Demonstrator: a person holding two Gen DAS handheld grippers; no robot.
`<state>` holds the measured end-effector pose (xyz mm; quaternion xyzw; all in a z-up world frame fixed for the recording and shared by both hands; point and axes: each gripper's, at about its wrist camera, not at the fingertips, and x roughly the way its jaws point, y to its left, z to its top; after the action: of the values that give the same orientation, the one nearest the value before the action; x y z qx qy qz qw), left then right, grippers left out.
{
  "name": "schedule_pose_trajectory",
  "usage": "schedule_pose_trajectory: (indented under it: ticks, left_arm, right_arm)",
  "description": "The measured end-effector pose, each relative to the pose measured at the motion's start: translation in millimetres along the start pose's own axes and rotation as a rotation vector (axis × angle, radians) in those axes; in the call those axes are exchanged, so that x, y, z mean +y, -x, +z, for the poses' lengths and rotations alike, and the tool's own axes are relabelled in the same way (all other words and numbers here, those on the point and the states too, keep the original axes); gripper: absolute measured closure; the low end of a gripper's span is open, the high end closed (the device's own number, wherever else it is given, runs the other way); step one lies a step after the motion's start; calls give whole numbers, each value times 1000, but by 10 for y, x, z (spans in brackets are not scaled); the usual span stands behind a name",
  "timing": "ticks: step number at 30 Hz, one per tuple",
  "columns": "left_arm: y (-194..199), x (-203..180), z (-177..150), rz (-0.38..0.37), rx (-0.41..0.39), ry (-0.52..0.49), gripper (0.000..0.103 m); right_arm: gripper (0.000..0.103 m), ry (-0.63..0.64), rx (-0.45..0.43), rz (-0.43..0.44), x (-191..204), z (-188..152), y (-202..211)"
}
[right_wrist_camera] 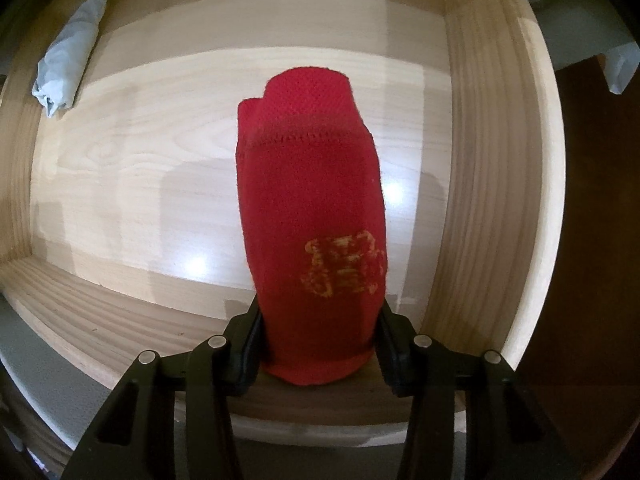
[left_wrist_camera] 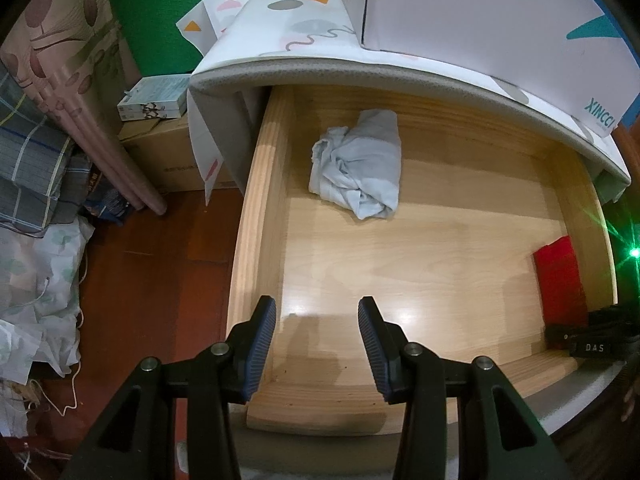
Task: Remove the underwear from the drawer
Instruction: 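Lift the red underwear with the right gripper while the left moves toward the grey cloth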
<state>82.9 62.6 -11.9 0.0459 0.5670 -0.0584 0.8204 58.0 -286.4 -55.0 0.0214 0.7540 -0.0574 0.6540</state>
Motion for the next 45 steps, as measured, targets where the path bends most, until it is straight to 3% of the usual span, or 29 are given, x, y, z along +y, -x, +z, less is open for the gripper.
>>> schedule_pose_trajectory:
  ticks: [7,16,24,45]
  left_arm:
    - [-7,-9,6,5,5,-5,59]
    - [-21,2,119,-47,-13,7,59]
    - [-34,-226,384,-42,-75,-123,59]
    - [-558,-602,770,-55,3,-208,59]
  right_arm:
    - [59,-5,-14,7,-68,-82,-17]
    - [60,-6,-23,8,-92,-109,-52]
    - [60,-4,-24,9,-76,-81,-82]
    - [60,-19,-26,20,-57,26,-64]
